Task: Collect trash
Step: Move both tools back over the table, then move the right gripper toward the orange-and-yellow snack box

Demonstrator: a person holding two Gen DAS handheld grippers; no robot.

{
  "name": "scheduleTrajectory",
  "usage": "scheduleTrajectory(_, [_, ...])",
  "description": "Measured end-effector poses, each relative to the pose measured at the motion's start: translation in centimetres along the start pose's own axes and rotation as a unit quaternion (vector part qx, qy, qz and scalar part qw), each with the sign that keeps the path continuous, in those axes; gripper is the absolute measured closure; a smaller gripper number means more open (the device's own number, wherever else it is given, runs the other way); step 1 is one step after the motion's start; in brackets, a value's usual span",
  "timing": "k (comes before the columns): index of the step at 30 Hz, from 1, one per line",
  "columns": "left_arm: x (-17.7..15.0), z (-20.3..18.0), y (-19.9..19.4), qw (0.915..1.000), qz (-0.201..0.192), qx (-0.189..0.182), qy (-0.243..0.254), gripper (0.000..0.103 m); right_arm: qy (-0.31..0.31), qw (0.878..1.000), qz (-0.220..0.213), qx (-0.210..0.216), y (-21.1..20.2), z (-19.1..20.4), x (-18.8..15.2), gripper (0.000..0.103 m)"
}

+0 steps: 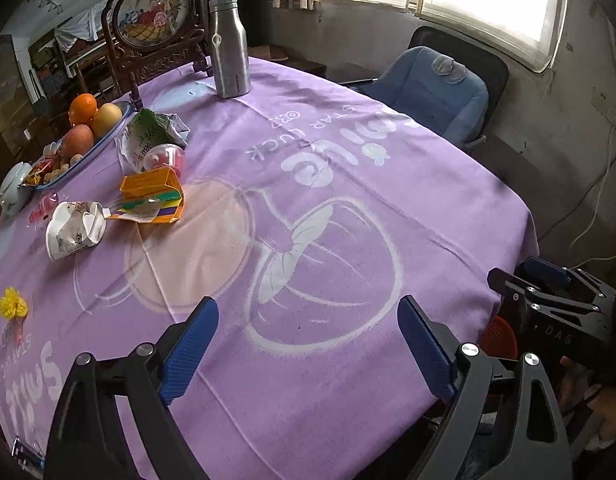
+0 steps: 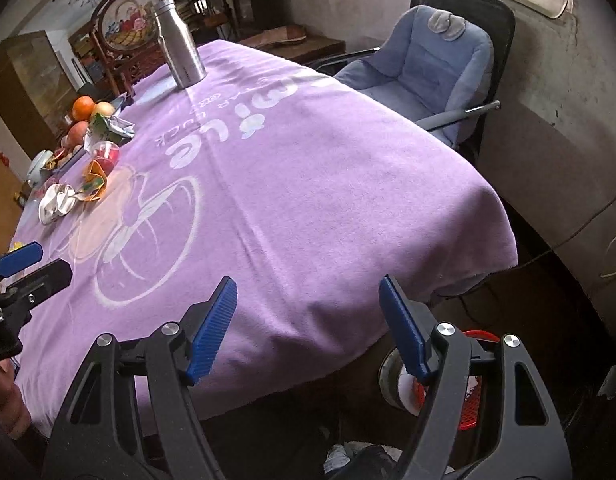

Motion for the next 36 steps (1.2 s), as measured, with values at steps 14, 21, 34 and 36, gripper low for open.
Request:
scheduleTrajectory(14, [0.6, 2.5, -1.4, 0.9993, -0.013, 0.019, -0.029, 0.013, -0.019, 1.0, -0.008, 0.018, -0.8, 2.0, 0.8, 0.031])
scheduleTrajectory(21, [1.3, 5.8, -2.5, 0.997, -0.026, 0.036, -0.063, 0.013, -0.063, 0.996, -0.013, 0.059, -1.2, 7.1, 2.7, 0.028])
scheduleTrajectory(34, [1.6, 16.2, 0.0, 0.9827, 0.0, 0.083, -0.165, 0.012, -0.137, 0.984, 0.005, 0.111, 0.5, 16.8, 4.5, 0.026])
scheduleTrajectory(36, [1.7, 17.6, 0.3, 0.9801, 0.006, 0.084, -0.18, 0.012, -0.143, 0.983, 0.007, 0.114, 0.7, 17.8, 4.9, 0.026])
Point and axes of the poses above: each gripper's, at about its wrist camera, not at the fingertips, and y roughly the way its jaws point, z to its left, x to its top, the point moved 9 cm from there along y, roughly the way its jaws point, and after that the axes turned 4 degrees about z, right-handed, at the moved point
